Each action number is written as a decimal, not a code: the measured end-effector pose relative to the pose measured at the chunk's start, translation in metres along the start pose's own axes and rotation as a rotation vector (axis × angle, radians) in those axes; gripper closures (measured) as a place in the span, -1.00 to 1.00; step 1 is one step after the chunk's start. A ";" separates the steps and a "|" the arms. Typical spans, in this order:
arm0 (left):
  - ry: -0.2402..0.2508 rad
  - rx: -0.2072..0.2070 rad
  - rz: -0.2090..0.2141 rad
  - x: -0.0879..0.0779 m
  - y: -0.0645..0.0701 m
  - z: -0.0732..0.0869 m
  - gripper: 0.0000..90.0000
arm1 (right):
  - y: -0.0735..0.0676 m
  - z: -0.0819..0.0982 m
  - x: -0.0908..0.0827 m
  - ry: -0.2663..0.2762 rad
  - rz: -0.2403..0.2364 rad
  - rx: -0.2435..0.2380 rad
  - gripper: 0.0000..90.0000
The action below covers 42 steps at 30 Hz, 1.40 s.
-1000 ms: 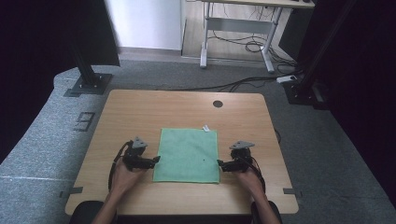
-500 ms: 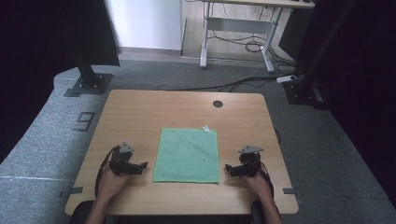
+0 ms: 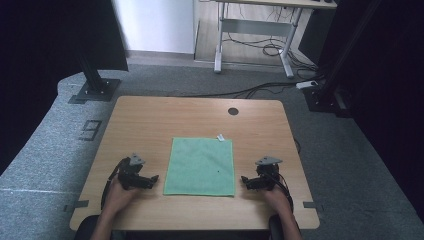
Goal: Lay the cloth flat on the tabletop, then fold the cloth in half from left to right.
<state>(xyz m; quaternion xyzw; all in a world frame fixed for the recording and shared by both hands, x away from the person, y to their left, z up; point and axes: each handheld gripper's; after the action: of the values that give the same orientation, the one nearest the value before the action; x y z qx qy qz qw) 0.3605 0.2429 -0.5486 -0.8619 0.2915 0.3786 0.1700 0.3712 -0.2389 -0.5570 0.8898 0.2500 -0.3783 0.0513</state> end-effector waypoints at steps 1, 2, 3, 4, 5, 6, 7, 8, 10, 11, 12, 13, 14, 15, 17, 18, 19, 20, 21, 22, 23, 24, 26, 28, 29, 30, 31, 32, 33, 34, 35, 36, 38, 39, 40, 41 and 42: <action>0.000 0.000 0.000 0.000 0.000 0.000 -1.00 | 0.000 0.000 0.000 0.000 0.000 0.000 -1.00; 0.000 0.000 0.000 0.000 0.000 0.000 -1.00 | 0.000 0.000 0.000 0.000 0.000 0.000 -1.00; 0.000 0.000 -0.001 0.000 0.000 0.000 -1.00 | 0.000 0.000 0.000 0.000 0.000 0.000 -1.00; 0.000 0.000 -0.001 0.000 0.000 0.000 -1.00 | 0.000 0.000 0.000 0.000 0.000 0.000 -1.00; -0.001 0.001 -0.001 0.000 0.000 0.000 -1.00 | 0.000 0.000 0.000 0.000 0.000 0.000 -1.00; 0.000 0.001 -0.001 0.000 0.000 0.000 -1.00 | 0.000 0.000 0.000 0.000 0.000 0.000 -1.00; 0.000 0.000 -0.001 0.000 0.000 0.000 -1.00 | 0.000 0.000 0.000 0.000 0.000 0.000 -1.00; 0.000 0.001 -0.001 0.000 0.000 0.000 -1.00 | 0.000 0.000 0.000 0.000 0.000 0.000 -1.00; 0.000 0.000 -0.001 0.000 0.000 0.000 -1.00 | 0.000 0.000 0.000 0.000 0.000 0.000 -1.00; -0.001 0.000 -0.002 0.000 0.000 0.000 -1.00 | 0.000 0.000 0.000 0.000 0.000 0.000 -1.00; 0.000 0.001 -0.002 0.000 0.000 0.000 -1.00 | 0.000 0.000 0.000 0.000 0.000 0.000 -1.00; -0.001 0.001 -0.002 0.000 0.000 0.000 -1.00 | 0.000 0.000 0.000 0.000 0.000 0.000 -1.00; 0.000 0.000 -0.002 0.000 0.000 0.000 -1.00 | 0.000 0.000 0.000 0.000 0.000 0.000 -1.00; 0.000 0.000 -0.002 0.000 0.000 -0.001 -1.00 | 0.000 0.000 0.000 0.000 0.000 0.000 -1.00; -0.002 -0.002 -0.003 0.000 0.000 -0.001 -1.00 | 0.000 0.000 0.000 0.000 -0.002 0.000 -1.00; -0.012 -0.009 -0.006 0.001 0.001 -0.002 -1.00 | 0.000 0.000 0.000 0.001 -0.001 0.000 -1.00; -0.012 -0.009 -0.006 0.001 0.001 -0.002 -1.00 | 0.000 0.000 0.000 0.001 -0.001 0.000 -1.00; -0.018 -0.008 -0.003 0.001 0.001 -0.004 -1.00 | -0.001 0.000 0.000 0.003 0.002 0.004 -1.00; -0.023 -0.003 0.015 0.002 0.001 -0.007 -1.00 | -0.001 0.001 0.000 0.003 0.004 0.007 -1.00; -0.023 -0.003 0.015 0.002 0.001 -0.007 -1.00 | -0.002 0.001 -0.001 0.003 0.003 0.008 -1.00; -0.025 -0.002 0.029 0.003 0.001 -0.009 -1.00 | -0.002 0.001 -0.001 0.003 0.003 0.008 -1.00; -0.021 -0.002 0.040 0.004 0.000 -0.012 -1.00 | -0.002 0.001 -0.001 0.000 0.001 0.005 -1.00; -0.025 0.009 0.040 0.008 -0.001 -0.020 -1.00 | -0.008 -0.001 -0.001 -0.005 -0.009 0.001 -1.00; -0.017 0.012 0.034 0.009 -0.001 -0.024 -1.00 | -0.010 -0.002 -0.001 -0.001 -0.015 -0.002 -1.00; -0.007 0.010 0.030 0.009 -0.002 -0.027 -1.00 | -0.014 -0.003 -0.002 0.001 -0.020 -0.006 -1.00; 0.003 0.005 0.033 0.011 -0.003 -0.032 -1.00 | -0.017 -0.004 -0.002 0.006 -0.025 -0.011 -1.00; 0.009 0.004 0.027 0.013 -0.003 -0.036 -1.00 | -0.022 -0.006 -0.003 0.014 -0.033 -0.016 -0.99; 0.011 0.003 0.019 0.014 -0.003 -0.039 -1.00 | -0.026 -0.007 -0.003 0.021 -0.043 -0.019 -0.99; 0.018 0.003 0.019 0.021 -0.004 -0.047 -0.99 | -0.034 -0.010 -0.004 0.031 -0.058 -0.026 -0.99; 0.018 0.003 0.019 0.021 -0.004 -0.047 -0.99 | -0.037 -0.010 -0.004 0.033 -0.060 -0.033 -0.99; 0.021 0.003 0.018 0.025 -0.004 -0.051 -0.99 | -0.037 -0.010 -0.004 0.033 -0.060 -0.033 -0.99; 0.022 0.007 0.016 0.030 -0.003 -0.056 -0.99 | -0.047 -0.012 -0.003 0.032 -0.077 -0.043 -0.99; 0.017 0.017 0.010 0.039 -0.001 -0.063 -0.99 | -0.054 -0.012 -0.001 0.031 -0.088 -0.056 -0.99; 0.010 0.026 0.002 0.045 0.000 -0.066 -0.99 | -0.057 -0.012 0.000 0.029 -0.091 -0.060 -0.99; 0.010 0.026 0.002 0.045 0.000 -0.066 -0.99 | -0.060 -0.012 0.001 0.023 -0.097 -0.065 -0.99; 0.000 0.029 -0.002 0.048 0.000 -0.067 -0.99 | -0.060 -0.012 0.001 0.023 -0.097 -0.065 -0.99; -0.015 0.031 -0.001 0.053 -0.001 -0.067 -0.99 | -0.062 -0.012 0.002 0.016 -0.099 -0.070 -0.99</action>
<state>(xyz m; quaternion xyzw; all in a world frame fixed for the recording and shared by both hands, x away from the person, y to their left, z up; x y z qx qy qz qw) 0.4265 0.1896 -0.5442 -0.8564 0.2954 0.3804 0.1859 0.3499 -0.1804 -0.5444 0.8770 0.3072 -0.3644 0.0615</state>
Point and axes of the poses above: each handheld gripper's, and its own axes: x roughly forward along the jaws, z roughly out of its underside, y roughly to its right, and after that the axes turned 7 degrees about x, right-handed
